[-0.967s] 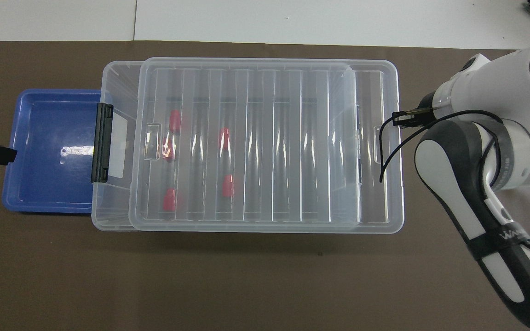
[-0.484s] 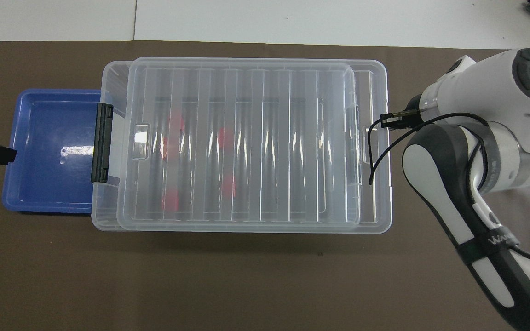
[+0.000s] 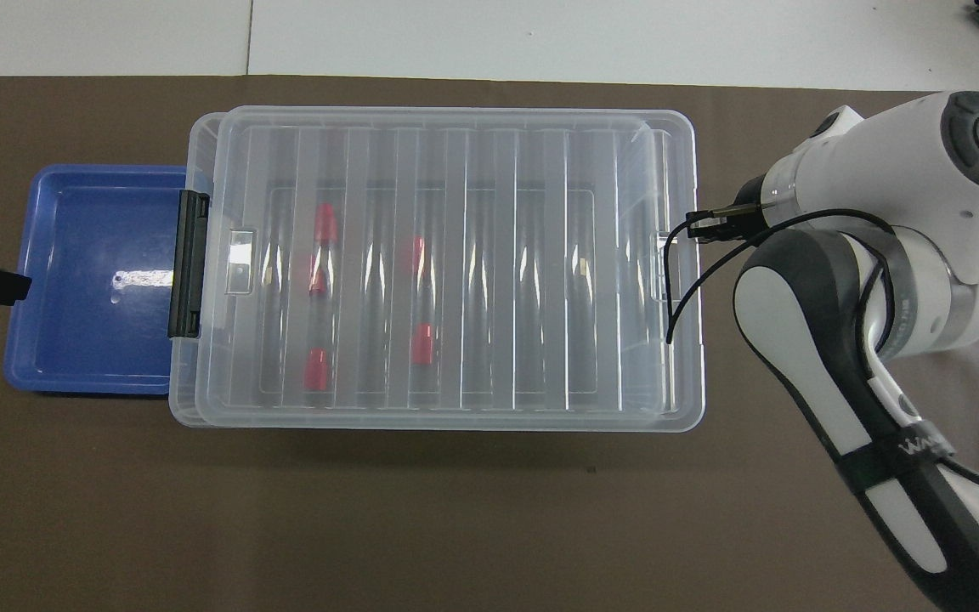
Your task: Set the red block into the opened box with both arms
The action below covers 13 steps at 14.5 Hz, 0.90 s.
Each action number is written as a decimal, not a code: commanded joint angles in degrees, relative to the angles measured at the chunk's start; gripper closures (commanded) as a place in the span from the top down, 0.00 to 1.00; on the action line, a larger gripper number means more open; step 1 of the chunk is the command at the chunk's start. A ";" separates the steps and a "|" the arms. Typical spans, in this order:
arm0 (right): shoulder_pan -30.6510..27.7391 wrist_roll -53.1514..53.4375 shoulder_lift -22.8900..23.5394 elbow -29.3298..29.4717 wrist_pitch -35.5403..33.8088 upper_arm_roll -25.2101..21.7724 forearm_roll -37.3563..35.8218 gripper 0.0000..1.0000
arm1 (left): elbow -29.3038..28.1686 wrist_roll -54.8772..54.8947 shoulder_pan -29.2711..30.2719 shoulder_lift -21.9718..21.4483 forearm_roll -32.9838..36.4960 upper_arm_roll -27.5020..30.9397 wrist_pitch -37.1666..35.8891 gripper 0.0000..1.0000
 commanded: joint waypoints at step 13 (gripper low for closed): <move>-0.37 0.77 -1.27 -0.67 -1.15 -0.28 1.95 1.00 | -0.02 0.16 -0.07 -0.05 -0.66 0.34 0.44 1.00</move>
